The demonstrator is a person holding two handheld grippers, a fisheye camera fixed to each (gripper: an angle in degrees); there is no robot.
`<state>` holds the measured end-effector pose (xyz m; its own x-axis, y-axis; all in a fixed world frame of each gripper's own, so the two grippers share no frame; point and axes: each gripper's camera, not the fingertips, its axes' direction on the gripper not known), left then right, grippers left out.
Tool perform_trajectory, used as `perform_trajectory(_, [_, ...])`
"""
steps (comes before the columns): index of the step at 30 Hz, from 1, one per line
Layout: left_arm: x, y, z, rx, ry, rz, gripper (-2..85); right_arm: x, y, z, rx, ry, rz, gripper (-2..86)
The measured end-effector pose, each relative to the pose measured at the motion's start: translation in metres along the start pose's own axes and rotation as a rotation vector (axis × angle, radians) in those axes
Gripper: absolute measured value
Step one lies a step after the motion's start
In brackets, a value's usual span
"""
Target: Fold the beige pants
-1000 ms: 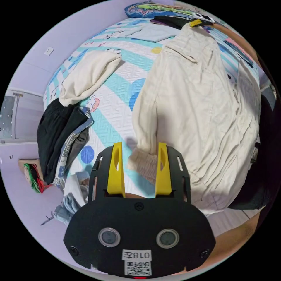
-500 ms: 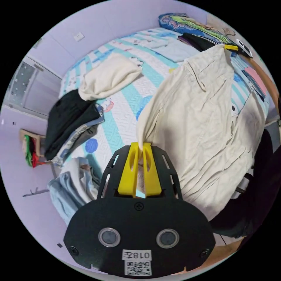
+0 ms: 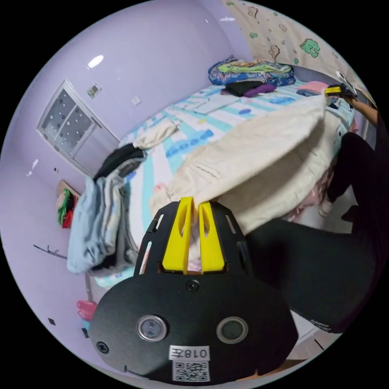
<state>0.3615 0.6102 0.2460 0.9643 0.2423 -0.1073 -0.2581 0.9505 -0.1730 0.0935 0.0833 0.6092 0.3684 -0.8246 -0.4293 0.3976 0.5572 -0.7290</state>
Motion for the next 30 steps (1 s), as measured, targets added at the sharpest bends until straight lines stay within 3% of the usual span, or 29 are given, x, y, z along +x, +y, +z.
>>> perform_trajectory(6, [0.023, 0.032, 0.012, -0.117, -0.012, 0.031, 2.1, -0.046, 0.064, 0.037, -0.085, 0.056, 0.026, -0.4])
perform_trajectory(11, [0.005, 0.052, -0.026, -0.065, -0.007, 0.028, 0.7, -0.036, 0.090, 0.020, 0.008, 0.074, 0.030, -0.3])
perform_trajectory(17, [-0.008, 0.094, -0.025, -0.088, 0.068, -0.047, 0.0, -0.064, 0.156, 0.057, -0.068, 0.033, 0.003, -0.4])
perform_trajectory(30, [-0.044, 0.141, -0.041, -0.113, 0.140, -0.093, -0.1, -0.075, 0.228, 0.092, -0.045, 0.079, -0.086, 0.3])
